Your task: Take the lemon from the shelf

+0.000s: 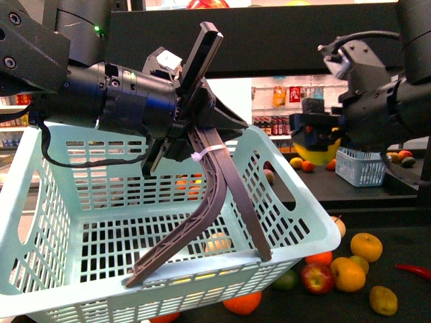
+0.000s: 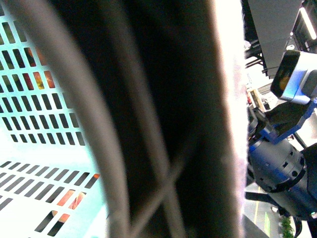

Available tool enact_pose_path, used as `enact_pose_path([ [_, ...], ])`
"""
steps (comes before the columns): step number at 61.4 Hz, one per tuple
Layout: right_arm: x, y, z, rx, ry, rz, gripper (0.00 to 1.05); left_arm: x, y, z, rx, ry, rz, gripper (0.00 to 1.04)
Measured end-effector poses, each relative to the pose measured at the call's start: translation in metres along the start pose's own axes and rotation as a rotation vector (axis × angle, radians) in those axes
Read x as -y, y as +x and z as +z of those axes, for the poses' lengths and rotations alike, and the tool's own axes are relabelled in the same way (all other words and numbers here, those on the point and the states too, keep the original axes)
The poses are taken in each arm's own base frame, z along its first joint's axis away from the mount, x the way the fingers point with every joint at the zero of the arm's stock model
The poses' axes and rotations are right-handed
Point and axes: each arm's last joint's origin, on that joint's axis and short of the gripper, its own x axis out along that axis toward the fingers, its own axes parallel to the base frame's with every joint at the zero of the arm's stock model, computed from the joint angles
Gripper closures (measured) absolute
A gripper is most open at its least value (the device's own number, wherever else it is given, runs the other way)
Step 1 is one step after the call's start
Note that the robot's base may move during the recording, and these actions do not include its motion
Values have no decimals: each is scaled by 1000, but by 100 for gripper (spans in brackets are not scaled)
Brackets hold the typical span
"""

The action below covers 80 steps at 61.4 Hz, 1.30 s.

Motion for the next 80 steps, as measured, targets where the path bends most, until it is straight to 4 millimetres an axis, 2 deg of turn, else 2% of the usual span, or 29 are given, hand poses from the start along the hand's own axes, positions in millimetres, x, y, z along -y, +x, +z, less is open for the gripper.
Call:
enact_pose_path([
  [12, -30, 15, -19, -54, 19, 60, 56, 0, 0, 0, 0, 0, 0, 94],
  [21, -39, 29, -40, -118, 17, 58, 56, 0, 0, 0, 0, 0, 1, 94],
  [26, -39, 34, -48, -140, 15, 44, 40, 0, 0, 0, 0, 0, 0, 94],
  [32, -38, 35, -48, -138, 18, 41, 26, 0, 0, 0, 0, 0, 0, 94],
  [41, -32, 31, -36, -95, 17, -5, 6, 0, 0, 0, -1, 2, -2, 94],
  [43, -29, 27, -29, -69, 5, -32, 7, 0, 0, 0, -2, 0, -2, 94],
  [48, -17, 4, -2, 13, -14, -106, 7, 0, 0, 0, 2, 0, 2, 94],
  [52, -5, -31, 21, 95, -27, -183, 7, 0, 0, 0, 3, 1, 3, 94],
  [59, 7, -79, 32, 155, -29, -260, 7, 0, 0, 0, 0, 0, 0, 94],
  [65, 14, -120, 26, 190, -26, -329, 7, 0, 0, 0, 0, 0, 0, 94],
  [75, 18, -187, -3, 176, -8, -419, 7, 0, 0, 0, 1, 0, 0, 94],
  [80, 15, -211, -16, 176, -1, -442, 7, 0, 0, 0, 1, 1, 1, 94],
])
